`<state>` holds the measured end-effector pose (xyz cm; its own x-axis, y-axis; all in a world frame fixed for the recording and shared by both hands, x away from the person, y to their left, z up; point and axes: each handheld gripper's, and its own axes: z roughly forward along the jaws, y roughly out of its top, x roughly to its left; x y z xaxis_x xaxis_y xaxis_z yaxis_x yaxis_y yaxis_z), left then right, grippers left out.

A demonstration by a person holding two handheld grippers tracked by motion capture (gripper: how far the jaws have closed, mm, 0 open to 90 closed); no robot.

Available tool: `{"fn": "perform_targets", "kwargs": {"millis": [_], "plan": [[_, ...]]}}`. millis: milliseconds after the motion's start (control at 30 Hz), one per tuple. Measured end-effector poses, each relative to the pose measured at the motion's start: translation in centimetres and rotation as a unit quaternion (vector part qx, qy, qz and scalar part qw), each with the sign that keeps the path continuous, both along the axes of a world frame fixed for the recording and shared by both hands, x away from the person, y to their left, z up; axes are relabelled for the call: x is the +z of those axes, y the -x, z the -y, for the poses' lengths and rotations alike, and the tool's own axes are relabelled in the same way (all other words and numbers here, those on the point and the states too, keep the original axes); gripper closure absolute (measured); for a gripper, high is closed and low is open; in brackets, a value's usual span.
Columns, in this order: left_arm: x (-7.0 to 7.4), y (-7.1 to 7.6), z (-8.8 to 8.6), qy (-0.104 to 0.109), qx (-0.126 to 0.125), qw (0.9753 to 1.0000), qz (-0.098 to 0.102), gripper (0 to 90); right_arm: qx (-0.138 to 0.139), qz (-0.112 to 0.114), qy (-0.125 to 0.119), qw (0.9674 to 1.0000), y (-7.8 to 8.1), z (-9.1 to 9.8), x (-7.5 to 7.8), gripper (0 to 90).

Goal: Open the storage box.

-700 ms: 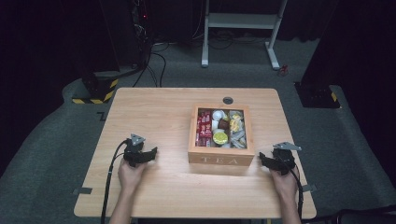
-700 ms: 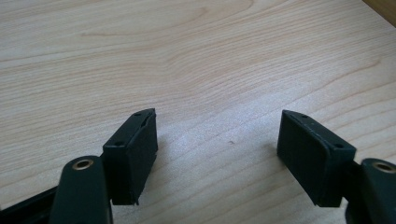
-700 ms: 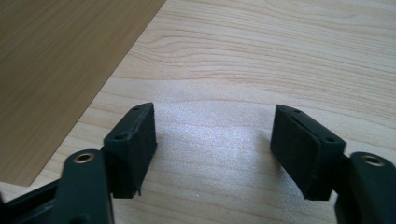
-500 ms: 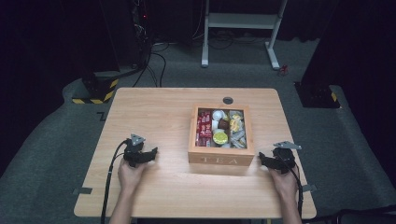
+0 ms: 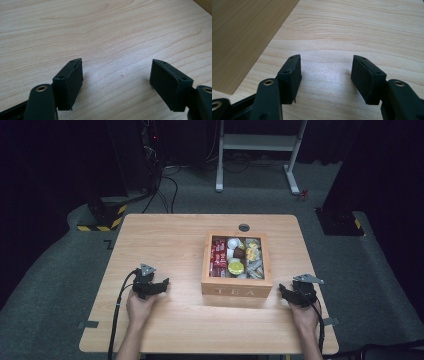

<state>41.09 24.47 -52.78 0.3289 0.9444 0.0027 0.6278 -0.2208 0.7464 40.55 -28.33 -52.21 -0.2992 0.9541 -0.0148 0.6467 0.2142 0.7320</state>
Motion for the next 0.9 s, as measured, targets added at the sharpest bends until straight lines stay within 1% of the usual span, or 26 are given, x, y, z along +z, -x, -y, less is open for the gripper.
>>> {"fn": "perform_targets", "kwargs": {"millis": [100,167,267,300,367,433,500,533,567,600,633,700,800,833,867,900], "plan": [[0.0,0.0,0.0,0.0,0.0,1.0,0.0,27.2,0.005,0.002,0.003,1.0,0.1,0.0,0.0,43.9],[0.0,0.0,0.0,0.0,0.0,1.0,0.0,27.2,0.011,0.007,0.013,0.9998,0.4,0.0,0.1,45.6],[0.0,0.1,0.0,0.001,0.003,1.0,0.001,27.2,0.017,0.011,0.006,0.9998,0.9,0.2,0.1,47.5],[0.0,0.1,0.1,0.002,0.004,1.0,0.001,27.2,0.017,0.009,0.006,0.9998,1.0,0.2,0.2,48.0],[0.0,0.1,0.0,0.003,0.003,1.0,0.001,26.9,0.02,0.013,0.006,0.9997,1.5,0.2,0.3,49.7],[0.0,0.1,0.1,0.003,0.003,1.0,0.001,26.8,0.028,0.02,-0.001,0.9994,2.1,0.2,0.4,52.9],[0.0,0.1,0.1,0.003,0.003,1.0,0.001,26.8,0.034,0.024,-0.003,0.9992,2.4,0.2,0.5,55.0],[0.0,0.1,0.1,0.003,0.003,1.0,0.001,26.6,0.034,0.021,-0.008,0.9992,2.6,0.1,0.5,55.7],[0.0,0.1,0.1,0.002,0.002,1.0,0.001,26.6,0.04,0.021,-0.011,0.9989,2.7,0.0,0.6,56.4],[0.0,0.1,0.0,0.004,0.002,1.0,0.0,26.7,0.05,0.018,-0.015,0.9984,3.2,-0.2,0.7,59.2],[0.0,0.1,0.0,0.004,0.002,1.0,0.0,26.7,0.05,0.018,-0.015,0.9984,3.2,-0.2,0.7,59.2],[0.0,0.1,0.0,0.006,0.002,1.0,0.0,26.6,0.061,0.019,-0.021,0.9978,3.5,-0.3,0.9,60.1],[0.0,0.1,0.0,0.005,0.002,1.0,0.0,26.7,0.074,0.025,-0.042,0.9961,4.2,-0.7,1.0,61.4],[0.0,0.1,0.0,0.006,0.002,1.0,0.0,26.9,0.078,0.025,-0.042,0.9958,4.4,-0.8,0.9,62.1],[0.0,0.1,-0.1,0.008,0.002,1.0,-0.001,27.1,0.086,0.02,-0.045,0.9951,4.7,-1.3,0.9,64.0],[0.0,0.1,-0.1,0.008,0.002,1.0,-0.001,27.1,0.086,0.02,-0.045,0.9951,4.7,-1.3,0.9,64.0]]}}
